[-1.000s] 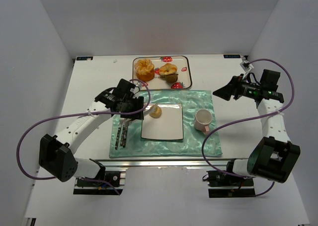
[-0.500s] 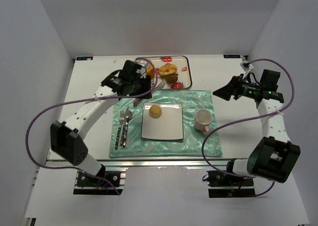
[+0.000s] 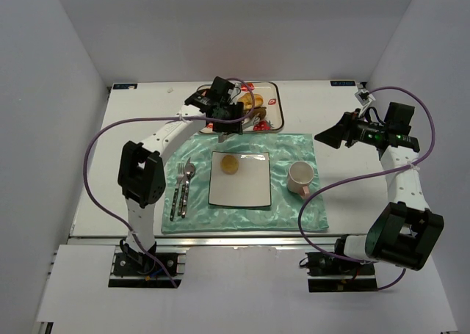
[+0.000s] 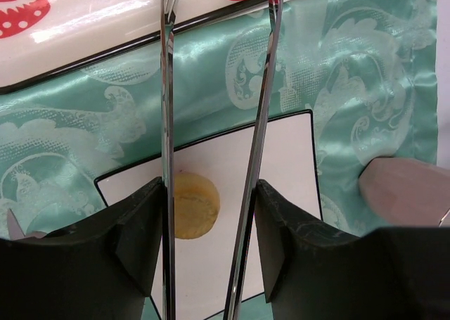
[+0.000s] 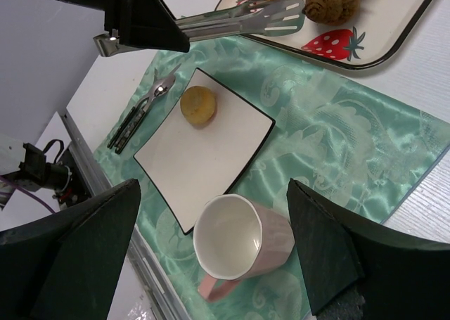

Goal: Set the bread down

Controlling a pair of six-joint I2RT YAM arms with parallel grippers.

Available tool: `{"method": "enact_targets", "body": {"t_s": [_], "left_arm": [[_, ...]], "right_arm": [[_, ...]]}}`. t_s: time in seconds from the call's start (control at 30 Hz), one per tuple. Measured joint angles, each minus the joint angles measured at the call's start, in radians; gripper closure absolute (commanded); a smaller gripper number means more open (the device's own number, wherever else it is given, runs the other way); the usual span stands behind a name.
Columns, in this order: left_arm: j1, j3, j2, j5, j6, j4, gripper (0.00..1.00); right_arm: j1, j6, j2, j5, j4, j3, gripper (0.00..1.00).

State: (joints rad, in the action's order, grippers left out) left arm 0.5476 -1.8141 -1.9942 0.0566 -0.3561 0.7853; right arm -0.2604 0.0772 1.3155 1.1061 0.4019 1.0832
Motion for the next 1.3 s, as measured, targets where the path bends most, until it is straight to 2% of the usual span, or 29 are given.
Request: {"method": "enact_targets", "body": {"t_s": [0.33,0.53,0.83,1.0,1.3], "left_arm": [[0.002,-0.001,-0.008,0.019,0.000,0.000,0.39],[0.002,0.070,0.060,0.010,-0.005,0.000,0.39],[0.002,0.077,0.133,0.021,-0.027,-0.006,0.37],[0.002,0.066,0.124,0.042,-0.045,-0.004,0.36],[0.002,-0.058,0.011,0.051,-0.064,0.010,0.35]], "right_arm": [[0.000,0.000,0.000,0.000,-0.010,-0.001,0.11],[0.000,0.000,0.000,0.000,-0.010,-0.001,0.11],[0.000,0.000,0.000,0.000,-0.010,-0.001,0.11],[0.000,0.000,0.000,0.000,-0.010,-0.002,0.11],[0.000,-0.001,0.000,0.000,-0.014,-0.019,0.11]]}}
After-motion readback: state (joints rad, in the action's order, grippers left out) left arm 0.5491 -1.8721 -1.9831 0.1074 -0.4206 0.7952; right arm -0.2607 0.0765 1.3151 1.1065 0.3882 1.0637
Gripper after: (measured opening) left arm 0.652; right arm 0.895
